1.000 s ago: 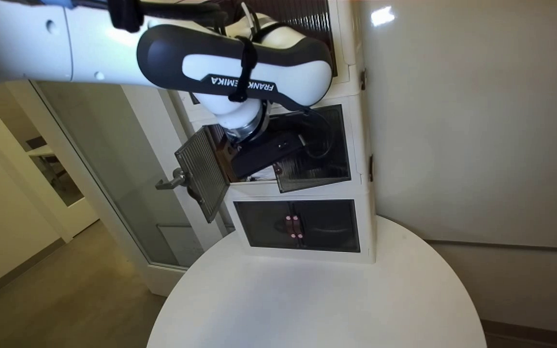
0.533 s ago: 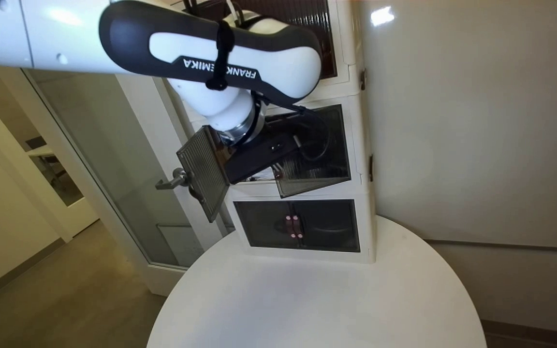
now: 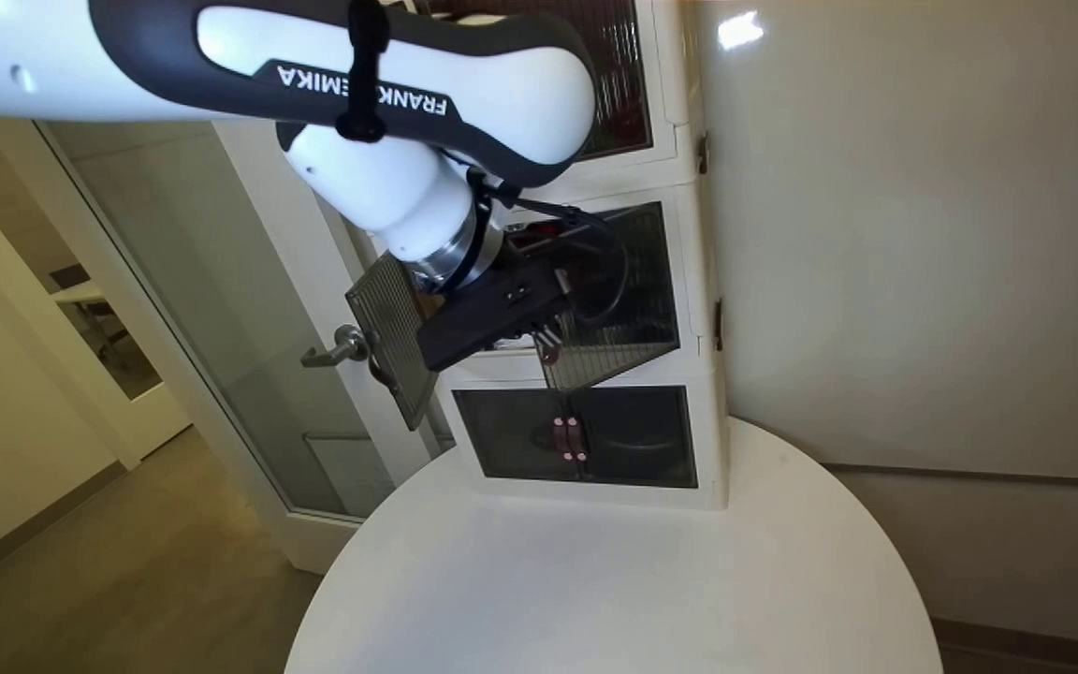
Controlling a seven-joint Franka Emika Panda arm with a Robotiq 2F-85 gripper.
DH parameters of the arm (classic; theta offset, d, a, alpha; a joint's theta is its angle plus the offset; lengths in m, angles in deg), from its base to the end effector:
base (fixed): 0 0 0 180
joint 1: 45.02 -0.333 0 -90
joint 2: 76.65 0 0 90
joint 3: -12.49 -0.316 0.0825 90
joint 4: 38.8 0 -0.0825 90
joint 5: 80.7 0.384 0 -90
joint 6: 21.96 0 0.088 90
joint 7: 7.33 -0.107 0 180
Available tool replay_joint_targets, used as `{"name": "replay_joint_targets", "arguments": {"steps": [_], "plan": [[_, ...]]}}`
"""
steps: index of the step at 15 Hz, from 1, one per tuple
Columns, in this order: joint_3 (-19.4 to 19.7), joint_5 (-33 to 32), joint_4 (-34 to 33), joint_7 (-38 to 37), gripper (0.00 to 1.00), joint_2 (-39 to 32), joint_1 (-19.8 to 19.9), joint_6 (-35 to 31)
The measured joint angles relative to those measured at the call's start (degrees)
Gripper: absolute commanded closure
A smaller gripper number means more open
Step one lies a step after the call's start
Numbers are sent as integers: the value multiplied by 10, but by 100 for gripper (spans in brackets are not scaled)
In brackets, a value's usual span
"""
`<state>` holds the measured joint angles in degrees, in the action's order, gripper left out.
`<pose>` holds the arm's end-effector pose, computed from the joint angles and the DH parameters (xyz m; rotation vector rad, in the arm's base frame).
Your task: Open the doors of the middle shelf
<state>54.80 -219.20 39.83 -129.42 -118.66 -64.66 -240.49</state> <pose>0.6239 -0.0578 0.3310 2.7470 0.6136 0.7747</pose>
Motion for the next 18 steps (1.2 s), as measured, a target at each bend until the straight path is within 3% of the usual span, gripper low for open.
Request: {"name": "replay_joint_targets", "arguments": {"steps": [8, 18], "plan": [[52, -4, 38, -77, 99, 7, -10, -9], [103, -2, 37, -174, 99, -14, 19, -9]]}}
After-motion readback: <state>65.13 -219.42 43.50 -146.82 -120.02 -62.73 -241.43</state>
